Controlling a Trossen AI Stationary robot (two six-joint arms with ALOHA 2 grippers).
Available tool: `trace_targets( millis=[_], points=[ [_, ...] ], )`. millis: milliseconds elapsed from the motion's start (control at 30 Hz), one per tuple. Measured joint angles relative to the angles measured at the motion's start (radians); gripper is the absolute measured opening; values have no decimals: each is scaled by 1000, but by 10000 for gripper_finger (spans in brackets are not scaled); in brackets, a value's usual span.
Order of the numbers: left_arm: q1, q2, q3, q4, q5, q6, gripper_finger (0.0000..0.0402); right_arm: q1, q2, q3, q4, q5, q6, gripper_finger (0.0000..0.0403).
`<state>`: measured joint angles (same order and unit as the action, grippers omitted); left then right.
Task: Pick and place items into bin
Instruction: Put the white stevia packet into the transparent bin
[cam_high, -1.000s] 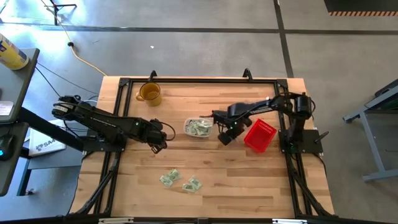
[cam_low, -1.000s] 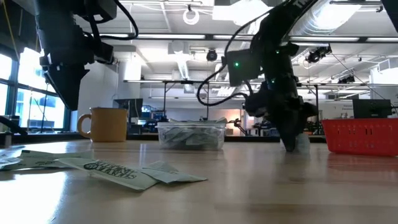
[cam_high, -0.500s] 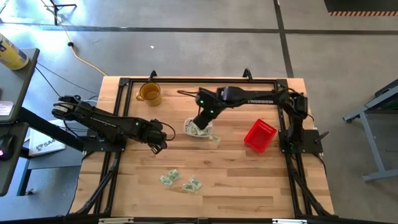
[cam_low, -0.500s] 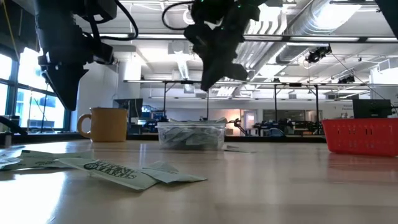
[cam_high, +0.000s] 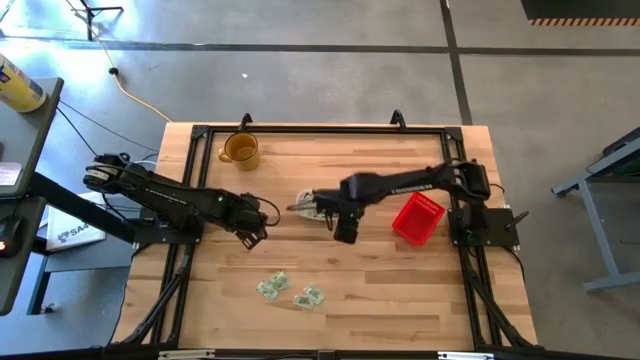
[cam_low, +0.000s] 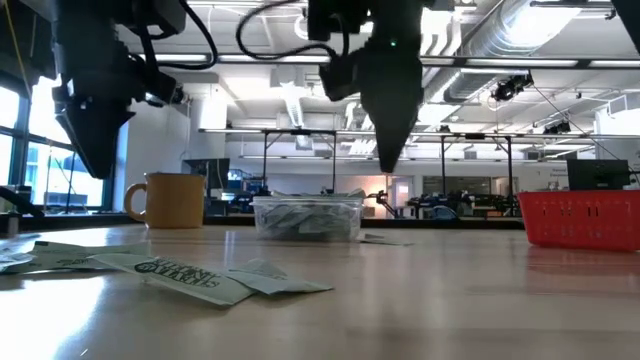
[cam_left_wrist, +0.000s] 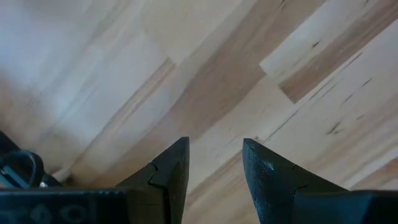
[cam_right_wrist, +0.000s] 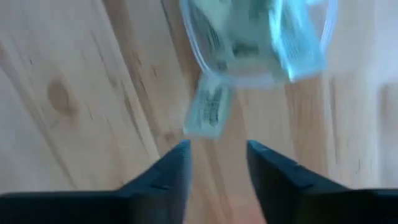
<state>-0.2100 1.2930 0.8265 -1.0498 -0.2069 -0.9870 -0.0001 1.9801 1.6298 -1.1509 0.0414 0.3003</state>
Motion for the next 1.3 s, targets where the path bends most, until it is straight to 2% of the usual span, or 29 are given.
trace_targets(
  millis=[67, 133, 267, 333, 433, 533, 600, 700, 833, 967, 1067, 1200, 1233, 1300],
  points=[
    [0, 0, 0, 4, -13, 12, 184, 35, -6, -34, 68, 51, -13, 170],
    [0, 0, 0, -1, -16, 14, 184, 61, -7, -101, 127, 50, -14, 207],
    [0, 0, 0, -7, -8, 15, 184, 98, -41, -285, 314, -56, 6, 252],
    [0, 0, 0, -7, -7, 15, 184, 100, -72, -368, 388, -75, 70, 259],
    [0, 0, 0, -7, -7, 14, 184, 83, -126, -454, 466, -27, 144, 260],
    [0, 0, 0, -3, -14, 25, 184, 58, -169, -482, 579, 42, 127, 260],
    [1, 0, 0, 6, -18, 39, 184, 40, -166, -500, 596, 67, 119, 261],
    [1, 0, 0, 5, -20, 40, 184, 9, -133, -534, 654, 18, 103, 260],
    [1, 0, 0, 4, -20, 37, 184, -7, -108, -561, 732, 26, 99, 253],
    [0, 0, 0, 4, -20, 25, 184, -27, -97, -562, 750, 17, 102, 222],
    [0, 0, 0, 4, -20, 17, 184, -39, -88, -561, 707, 18, 81, 159],
    [1, 0, 0, 5, -21, 17, 184, -48, -94, -560, 658, -31, 85, 40],
    [1, 0, 0, 4, -21, 17, 184, -49, -100, -560, 647, -57, 88, 20],
    [0, 0, 0, 4, -21, 17, 184, -42, -122, -552, 605, -118, 106, 16]
  ],
)
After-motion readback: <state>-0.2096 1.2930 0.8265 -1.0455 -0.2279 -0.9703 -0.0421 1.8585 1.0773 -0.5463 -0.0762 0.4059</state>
